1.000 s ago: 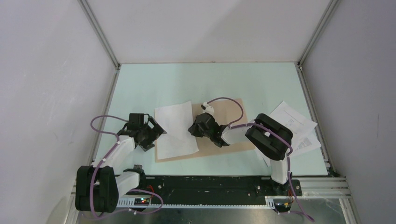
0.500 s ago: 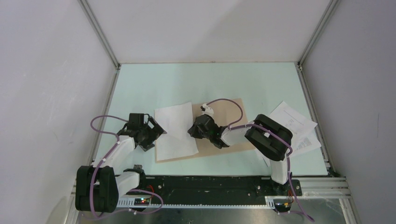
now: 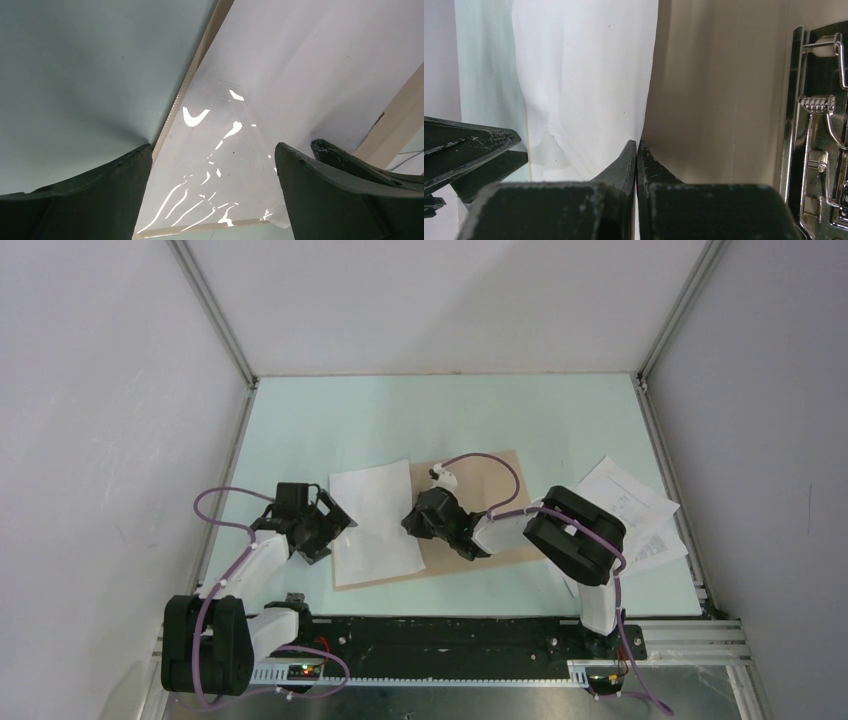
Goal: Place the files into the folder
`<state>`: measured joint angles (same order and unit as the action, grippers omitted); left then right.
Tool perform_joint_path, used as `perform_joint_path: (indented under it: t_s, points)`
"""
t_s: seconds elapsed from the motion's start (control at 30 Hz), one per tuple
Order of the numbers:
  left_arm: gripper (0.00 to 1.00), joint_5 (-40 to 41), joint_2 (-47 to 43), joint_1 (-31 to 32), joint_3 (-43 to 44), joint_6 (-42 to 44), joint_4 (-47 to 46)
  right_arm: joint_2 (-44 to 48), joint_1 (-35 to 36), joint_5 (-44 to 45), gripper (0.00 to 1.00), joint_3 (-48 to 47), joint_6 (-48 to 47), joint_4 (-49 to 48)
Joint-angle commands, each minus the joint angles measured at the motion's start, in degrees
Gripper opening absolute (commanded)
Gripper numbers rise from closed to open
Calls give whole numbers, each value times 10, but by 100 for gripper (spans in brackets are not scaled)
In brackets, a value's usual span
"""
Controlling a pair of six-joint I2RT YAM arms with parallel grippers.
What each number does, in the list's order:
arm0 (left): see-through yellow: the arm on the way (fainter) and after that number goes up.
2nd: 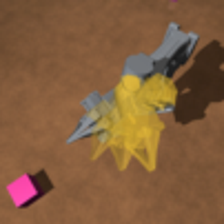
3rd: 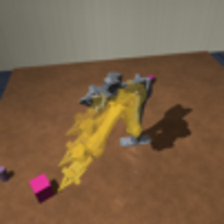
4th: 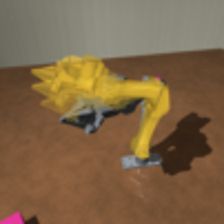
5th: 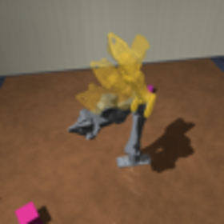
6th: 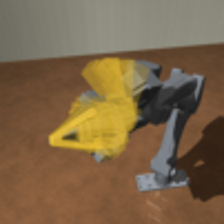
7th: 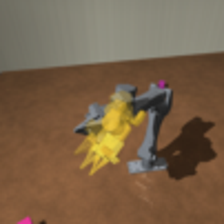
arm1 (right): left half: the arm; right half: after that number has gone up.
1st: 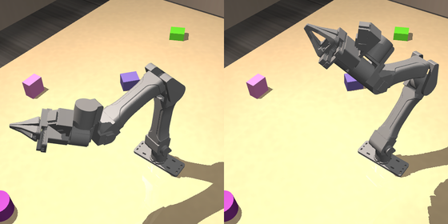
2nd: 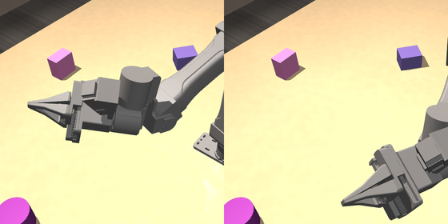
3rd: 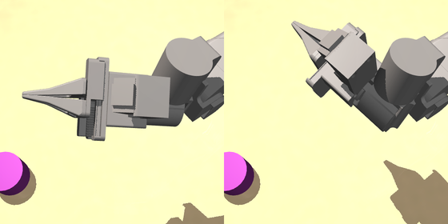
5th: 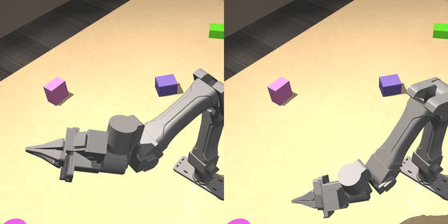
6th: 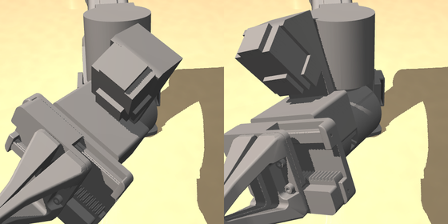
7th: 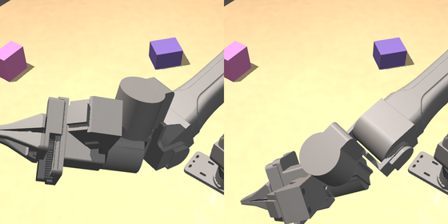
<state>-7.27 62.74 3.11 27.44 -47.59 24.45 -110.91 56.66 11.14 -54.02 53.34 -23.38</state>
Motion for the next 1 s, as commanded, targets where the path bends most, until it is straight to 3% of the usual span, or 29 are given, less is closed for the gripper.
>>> perform_joint_path:
  t_s: [0.0,0.3,0.53,0.77,0.83,0.97]
  points:
    - [100,0,8,6,-7,-4,14,5,11,5,0,7,4,-6]
    - [100,3,8,6,2,-1,14,19,13,11,13,9,-4,6]
    - [100,9,7,5,13,4,15,47,17,30,40,13,-12,29]
    - [100,35,-6,6,93,44,50,144,-17,60,66,13,-41,152]
    - [100,45,-10,18,131,59,57,180,-33,69,68,13,-54,200]
    - [100,92,33,112,222,59,66,211,-81,53,69,12,-84,278]
